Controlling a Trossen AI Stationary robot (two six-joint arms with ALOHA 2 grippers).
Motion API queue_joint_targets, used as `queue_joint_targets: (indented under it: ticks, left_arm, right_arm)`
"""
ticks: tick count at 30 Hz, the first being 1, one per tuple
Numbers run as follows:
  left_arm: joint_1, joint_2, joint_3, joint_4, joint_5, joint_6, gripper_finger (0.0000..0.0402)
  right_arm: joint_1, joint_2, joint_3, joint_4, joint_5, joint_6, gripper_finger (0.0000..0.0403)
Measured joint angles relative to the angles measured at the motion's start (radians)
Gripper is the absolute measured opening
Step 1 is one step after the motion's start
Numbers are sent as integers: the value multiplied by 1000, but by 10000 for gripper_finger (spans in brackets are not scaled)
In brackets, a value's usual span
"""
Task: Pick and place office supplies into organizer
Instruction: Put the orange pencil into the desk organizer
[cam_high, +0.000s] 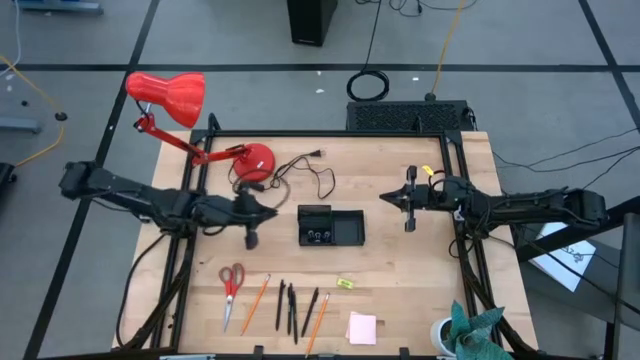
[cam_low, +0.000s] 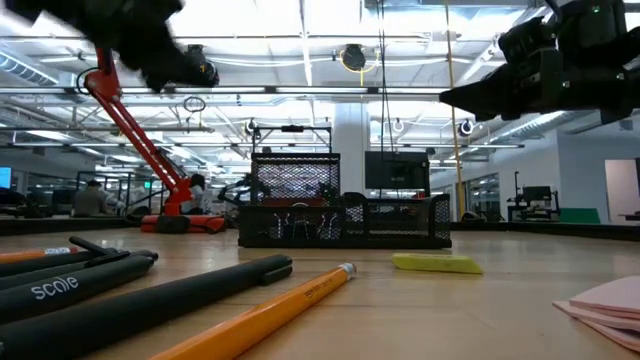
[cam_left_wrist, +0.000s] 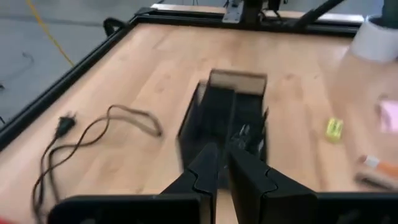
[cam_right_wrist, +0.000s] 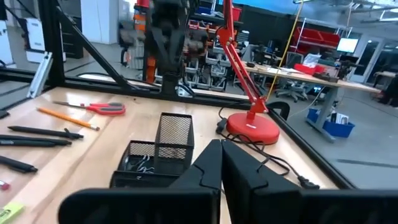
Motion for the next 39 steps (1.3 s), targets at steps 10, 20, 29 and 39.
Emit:
queue_joint_targets:
  ticks: [10, 20, 29, 39]
  left_arm:
    - [-141, 414, 499, -701, 154, -467, 28]
    - [-390, 668, 512, -789, 133, -1069, 15]
    - [-436, 718, 512, -717, 130, -1348, 17]
    - [-441, 760, 512, -704, 168, -1319, 84]
  right_arm:
    - [0, 0, 0, -30, -113, 74, 0]
    - [2, -2, 0, -33, -266, 179, 0]
    - [1, -2, 0, -3, -296, 208, 0]
    - [1, -31, 0, 27, -366, 234, 0]
